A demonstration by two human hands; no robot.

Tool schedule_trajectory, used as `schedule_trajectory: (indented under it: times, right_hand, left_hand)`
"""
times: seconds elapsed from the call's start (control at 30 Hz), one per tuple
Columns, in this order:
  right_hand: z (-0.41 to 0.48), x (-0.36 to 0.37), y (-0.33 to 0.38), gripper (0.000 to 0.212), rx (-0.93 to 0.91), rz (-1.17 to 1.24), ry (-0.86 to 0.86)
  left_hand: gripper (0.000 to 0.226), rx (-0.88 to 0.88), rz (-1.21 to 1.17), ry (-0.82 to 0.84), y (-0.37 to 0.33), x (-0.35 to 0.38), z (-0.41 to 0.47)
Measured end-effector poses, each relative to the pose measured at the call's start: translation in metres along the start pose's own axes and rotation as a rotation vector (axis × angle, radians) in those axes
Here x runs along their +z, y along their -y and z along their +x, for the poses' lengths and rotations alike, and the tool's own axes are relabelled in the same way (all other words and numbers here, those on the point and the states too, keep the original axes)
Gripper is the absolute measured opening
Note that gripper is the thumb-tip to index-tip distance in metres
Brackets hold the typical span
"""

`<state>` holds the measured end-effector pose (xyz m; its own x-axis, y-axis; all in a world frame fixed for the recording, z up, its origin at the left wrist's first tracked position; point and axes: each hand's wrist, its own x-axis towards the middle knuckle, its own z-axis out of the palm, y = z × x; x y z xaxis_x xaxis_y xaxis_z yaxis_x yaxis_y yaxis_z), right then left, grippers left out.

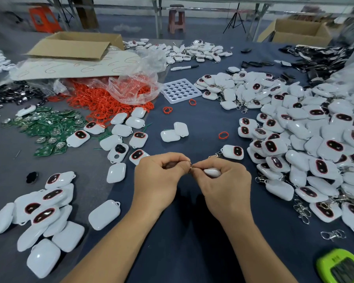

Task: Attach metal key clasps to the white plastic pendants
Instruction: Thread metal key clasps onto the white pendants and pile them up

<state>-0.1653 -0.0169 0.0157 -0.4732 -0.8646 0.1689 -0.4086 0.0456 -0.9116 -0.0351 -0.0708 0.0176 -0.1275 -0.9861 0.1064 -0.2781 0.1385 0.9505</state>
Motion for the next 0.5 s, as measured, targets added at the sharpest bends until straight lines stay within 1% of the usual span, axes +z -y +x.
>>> schedule_trajectory:
  times: [0.07,0.1,0.13,0.23,0.3,0.4,0.5]
  right_hand:
    - [-0.001,0.001,0.001,0.023,-0.015,-0.001,-0.025]
    - [-0.002,0.001,0.001,0.023,-0.022,0.004,-0.027]
    - [-0.001,0.0,0.002,0.023,-0.027,0.016,-0.013]
    - [0.002,-0.004,0.002,0.021,0.004,0.101,0.08]
    - [0.003,-0.004,0.001,0.021,0.041,0.167,0.101]
    - [0.003,-0.003,0.001,0.02,0.056,0.177,0.054]
    - [0.004,-0.003,0.0,0.02,0.044,0.141,0.009]
  left_hand:
    - [0.022,0.151,0.175,-0.109,-0.004,0.002,-0.006]
    - [0.023,0.205,0.209,-0.139,-0.005,0.003,-0.008]
    - [0.026,0.216,0.191,-0.147,-0.005,0.004,-0.009]
    - [0.034,0.114,0.011,-0.108,-0.005,0.004,-0.004]
    - [0.036,0.042,-0.121,-0.067,-0.005,0.003,0.001]
    - [0.035,-0.032,-0.234,0.005,-0.005,0.001,0.003]
    - [0.029,-0.066,-0.249,0.06,-0.003,0.0,0.003]
